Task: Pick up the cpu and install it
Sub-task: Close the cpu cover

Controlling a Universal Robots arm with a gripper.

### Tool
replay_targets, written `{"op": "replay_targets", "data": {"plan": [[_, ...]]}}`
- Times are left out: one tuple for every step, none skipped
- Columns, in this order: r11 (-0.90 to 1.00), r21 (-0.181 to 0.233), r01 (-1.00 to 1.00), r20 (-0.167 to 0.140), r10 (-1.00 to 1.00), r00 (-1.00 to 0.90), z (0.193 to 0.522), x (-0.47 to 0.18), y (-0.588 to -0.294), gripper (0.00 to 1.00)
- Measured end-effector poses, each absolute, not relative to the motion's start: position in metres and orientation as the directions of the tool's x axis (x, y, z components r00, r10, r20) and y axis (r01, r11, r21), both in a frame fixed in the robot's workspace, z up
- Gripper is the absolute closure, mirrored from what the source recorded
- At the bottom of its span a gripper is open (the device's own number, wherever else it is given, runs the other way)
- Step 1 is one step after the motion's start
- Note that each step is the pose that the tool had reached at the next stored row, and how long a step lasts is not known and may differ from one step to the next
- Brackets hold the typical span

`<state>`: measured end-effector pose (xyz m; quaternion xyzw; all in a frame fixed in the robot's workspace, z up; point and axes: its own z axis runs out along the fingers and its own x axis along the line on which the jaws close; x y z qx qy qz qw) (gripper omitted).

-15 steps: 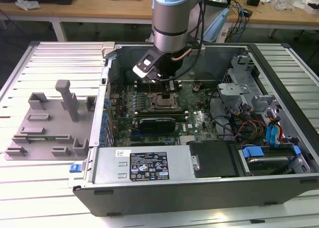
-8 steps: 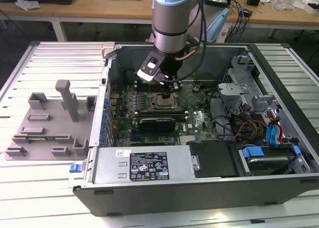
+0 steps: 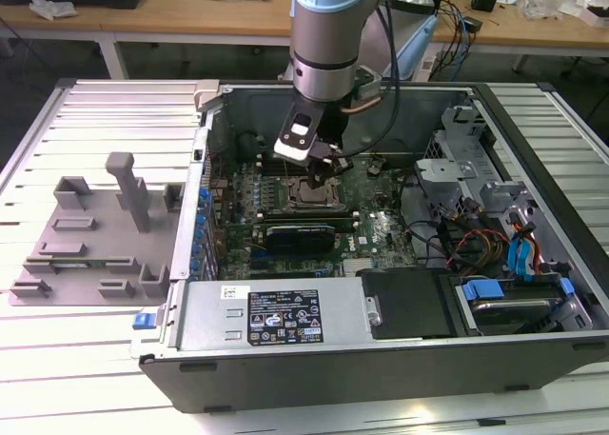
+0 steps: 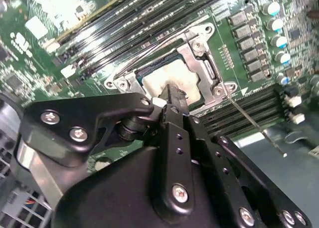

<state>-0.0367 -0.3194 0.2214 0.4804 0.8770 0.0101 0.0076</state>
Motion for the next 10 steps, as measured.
{"op": "replay_targets", "data": {"plan": [[0.566,0.025,0.824,-0.004,0.824,-0.566,0.2214,-0.0367,-0.3194,0.89],[0.596,0.025,0.803,-0.004,0.803,-0.596,0.2213,-0.0366,-0.3194,0.89],[0.617,0.025,0.787,-0.004,0.787,-0.617,0.2212,-0.0367,-0.3194,0.89],[0.633,0.025,0.774,-0.004,0.774,-0.633,0.2212,-0.0367,-0.3194,0.89],[0.66,0.025,0.75,-0.004,0.751,-0.661,0.2211,-0.0367,-0.3194,0.89],[0.693,0.025,0.72,-0.004,0.72,-0.694,0.221,-0.0367,-0.3194,0.89],[0.714,0.025,0.699,-0.004,0.7,-0.714,0.2209,-0.0367,-0.3194,0.89],[0.729,0.025,0.684,-0.004,0.684,-0.729,0.2209,-0.0367,-0.3194,0.89],[0.746,0.025,0.666,-0.004,0.666,-0.746,0.2208,-0.0367,-0.3194,0.89],[0.772,0.025,0.635,-0.004,0.635,-0.773,0.2207,-0.0367,-0.3194,0.89]]}}
